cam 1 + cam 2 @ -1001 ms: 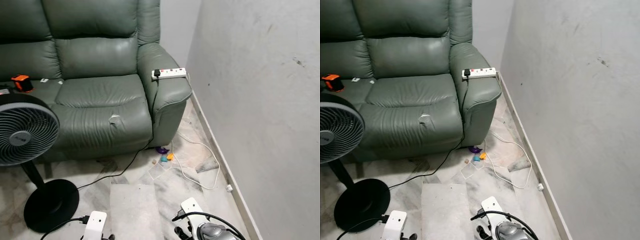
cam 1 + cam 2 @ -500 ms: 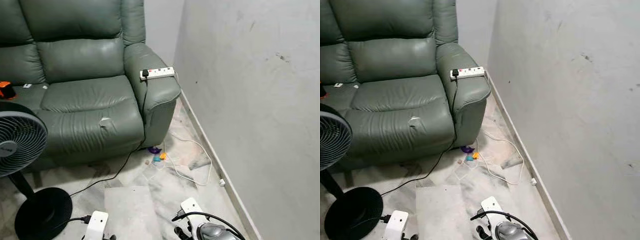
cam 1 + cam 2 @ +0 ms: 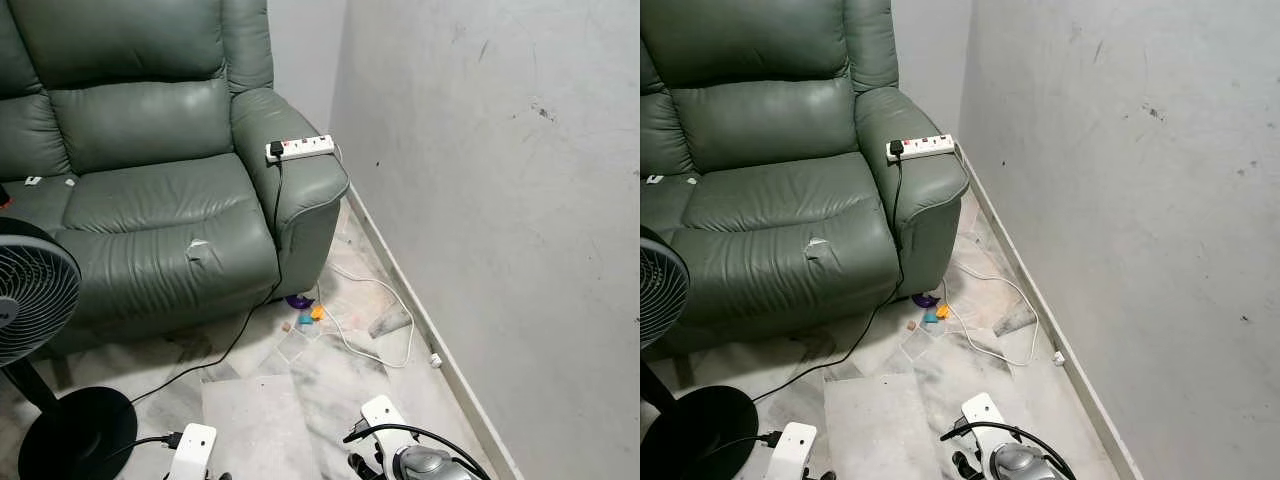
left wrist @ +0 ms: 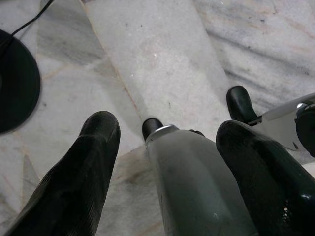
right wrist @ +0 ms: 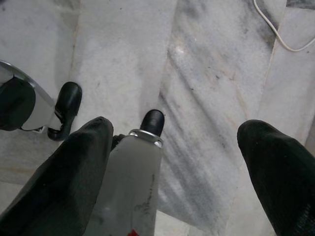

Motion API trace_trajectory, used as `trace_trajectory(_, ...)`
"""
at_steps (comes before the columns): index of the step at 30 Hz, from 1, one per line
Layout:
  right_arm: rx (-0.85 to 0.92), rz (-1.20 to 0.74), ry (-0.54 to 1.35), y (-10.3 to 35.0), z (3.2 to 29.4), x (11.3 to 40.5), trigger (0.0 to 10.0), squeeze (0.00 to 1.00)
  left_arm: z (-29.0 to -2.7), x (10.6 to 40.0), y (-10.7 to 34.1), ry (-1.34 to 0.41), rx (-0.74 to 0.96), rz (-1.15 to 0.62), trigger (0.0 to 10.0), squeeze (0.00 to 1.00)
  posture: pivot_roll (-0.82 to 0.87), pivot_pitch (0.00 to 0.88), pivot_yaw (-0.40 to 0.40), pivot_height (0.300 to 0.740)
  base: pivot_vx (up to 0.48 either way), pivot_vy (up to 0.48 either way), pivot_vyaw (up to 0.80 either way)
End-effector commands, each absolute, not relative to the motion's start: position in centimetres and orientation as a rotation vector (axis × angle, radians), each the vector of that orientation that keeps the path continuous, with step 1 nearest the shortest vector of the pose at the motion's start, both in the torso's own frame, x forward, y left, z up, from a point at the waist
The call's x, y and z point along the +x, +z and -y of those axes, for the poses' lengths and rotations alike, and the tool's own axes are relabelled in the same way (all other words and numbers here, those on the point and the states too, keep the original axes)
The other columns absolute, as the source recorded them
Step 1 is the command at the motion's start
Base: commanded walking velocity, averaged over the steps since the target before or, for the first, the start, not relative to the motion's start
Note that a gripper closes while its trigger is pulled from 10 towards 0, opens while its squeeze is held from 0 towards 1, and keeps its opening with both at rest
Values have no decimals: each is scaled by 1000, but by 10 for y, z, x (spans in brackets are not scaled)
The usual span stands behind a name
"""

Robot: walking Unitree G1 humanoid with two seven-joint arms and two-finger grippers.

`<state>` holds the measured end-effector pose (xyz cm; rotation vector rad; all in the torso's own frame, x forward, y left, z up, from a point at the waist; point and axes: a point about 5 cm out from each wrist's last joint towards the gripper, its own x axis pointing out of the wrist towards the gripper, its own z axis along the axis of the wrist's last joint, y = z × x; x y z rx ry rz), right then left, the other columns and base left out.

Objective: Hang keys on a hook

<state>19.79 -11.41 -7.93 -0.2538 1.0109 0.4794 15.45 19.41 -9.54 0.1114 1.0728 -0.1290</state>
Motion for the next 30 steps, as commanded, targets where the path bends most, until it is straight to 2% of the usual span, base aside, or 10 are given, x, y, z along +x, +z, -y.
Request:
trace_trajectory(1,-256,-1024,471,-81,116,196,10000,0,-193,150,-97,-130,112,-1090,10000,0,60,71,-77,740,0,0,-769)
trace_trajectory(30,-252,-1032,469,-82,116,193,10000,0,-192,148,-98,-170,123,-1089,10000,0,58,69,-75,740,0,0,-770)
